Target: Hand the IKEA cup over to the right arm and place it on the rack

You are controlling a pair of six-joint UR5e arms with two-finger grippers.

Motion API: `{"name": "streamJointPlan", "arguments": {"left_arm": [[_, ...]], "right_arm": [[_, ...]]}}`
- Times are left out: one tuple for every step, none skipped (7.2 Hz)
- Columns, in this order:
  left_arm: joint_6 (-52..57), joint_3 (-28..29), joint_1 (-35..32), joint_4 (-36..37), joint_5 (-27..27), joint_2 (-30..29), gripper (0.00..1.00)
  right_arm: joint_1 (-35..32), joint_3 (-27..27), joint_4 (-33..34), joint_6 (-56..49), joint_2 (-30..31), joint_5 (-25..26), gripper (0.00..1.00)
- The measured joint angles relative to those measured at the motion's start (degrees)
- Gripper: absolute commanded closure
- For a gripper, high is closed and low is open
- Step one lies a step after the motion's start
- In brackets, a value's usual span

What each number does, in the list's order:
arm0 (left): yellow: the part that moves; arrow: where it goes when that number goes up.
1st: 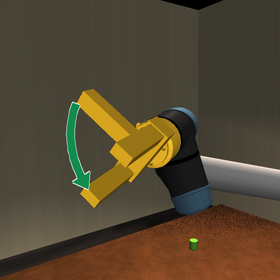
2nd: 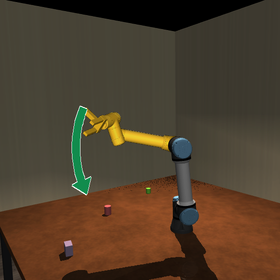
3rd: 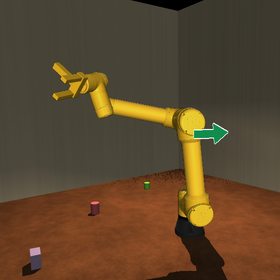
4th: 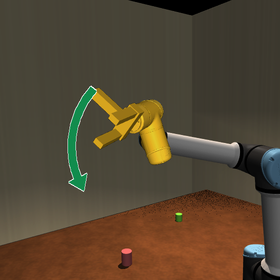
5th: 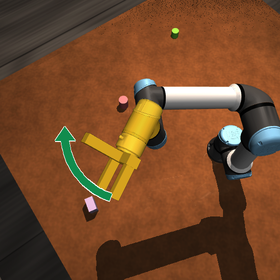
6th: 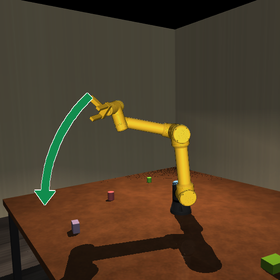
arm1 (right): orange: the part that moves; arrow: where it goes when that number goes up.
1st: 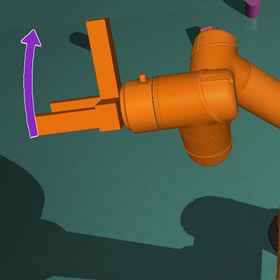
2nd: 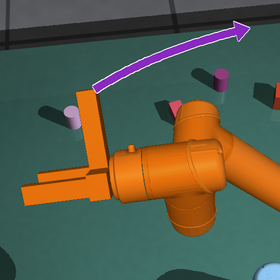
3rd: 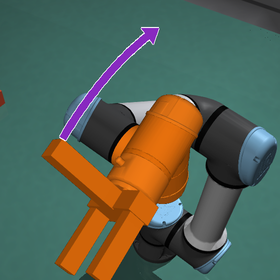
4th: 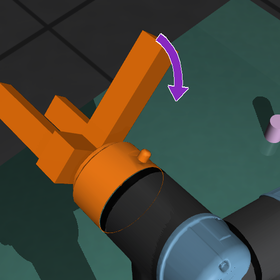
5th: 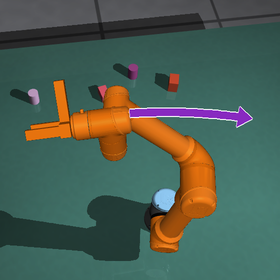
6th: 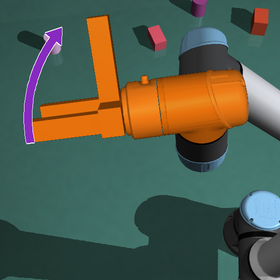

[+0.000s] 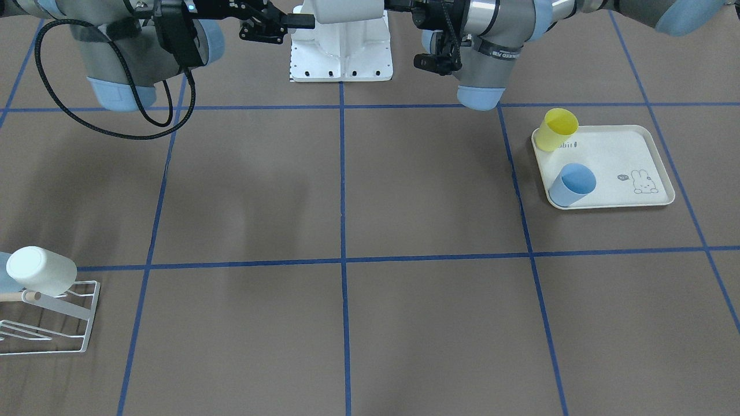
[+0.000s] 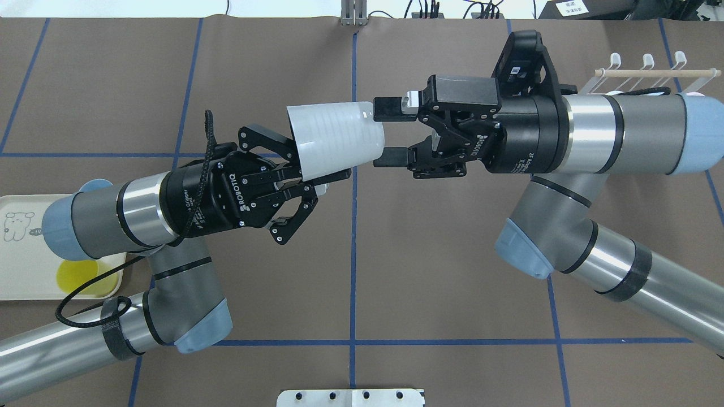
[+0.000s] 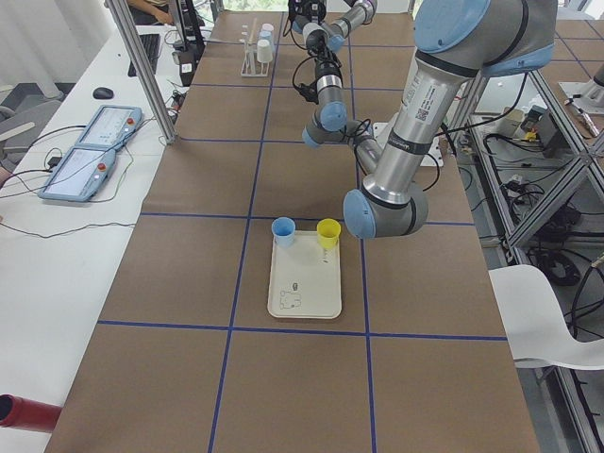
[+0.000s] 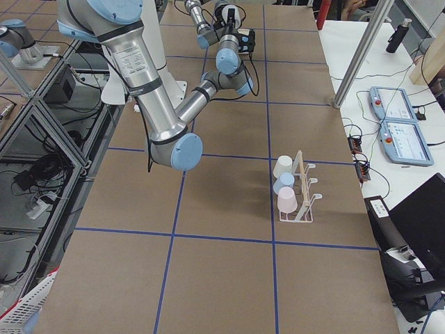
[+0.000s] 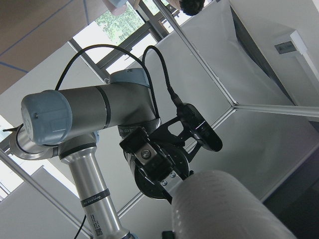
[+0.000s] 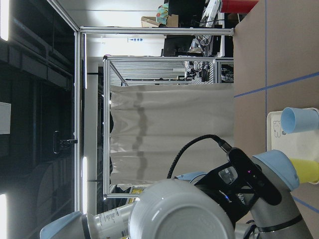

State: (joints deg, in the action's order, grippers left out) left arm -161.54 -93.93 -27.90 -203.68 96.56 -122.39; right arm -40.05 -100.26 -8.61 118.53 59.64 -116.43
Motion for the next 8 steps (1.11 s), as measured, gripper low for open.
{"name": "streamJointPlan", "arguments": {"left_arm": [[0.0,0.1,0.5,0.0,-0.3,-0.5,1.0],[-0.1,0.2,0.9,0.0,-0.6,-0.8,1.0],[-0.1,0.2,1.2,0.0,-0.8,-1.0,1.0],[-0.1,0.2,1.4,-0.1,-0.8,-1.1,1.0],[-0.1,0.3,1.6,-0.1,-0.9,-1.2,1.0],[0.0,0.4,1.8,-0.1,-0.9,-1.2,1.0],[0.0,0.3,2.0,-0.1,-0.9,-1.2,0.57],[0.1,0.3,2.0,0.0,-1.0,-1.2,0.01]], "right_arm": [[0.3,0.0,0.0,0.0,-0.2,0.4,0.02],[0.5,0.1,0.0,0.0,-0.3,0.7,0.02],[0.6,0.1,0.0,0.0,-0.4,1.0,0.18],[0.6,0.1,0.0,0.0,-0.5,1.1,0.19],[0.6,0.1,0.0,-0.1,-0.5,1.3,0.25],[0.6,0.1,0.0,-0.1,-0.5,1.4,0.42],[0.7,0.1,0.0,-0.1,-0.5,1.5,0.63],[0.9,0.1,0.0,-0.1,-0.5,1.5,0.74]]}}
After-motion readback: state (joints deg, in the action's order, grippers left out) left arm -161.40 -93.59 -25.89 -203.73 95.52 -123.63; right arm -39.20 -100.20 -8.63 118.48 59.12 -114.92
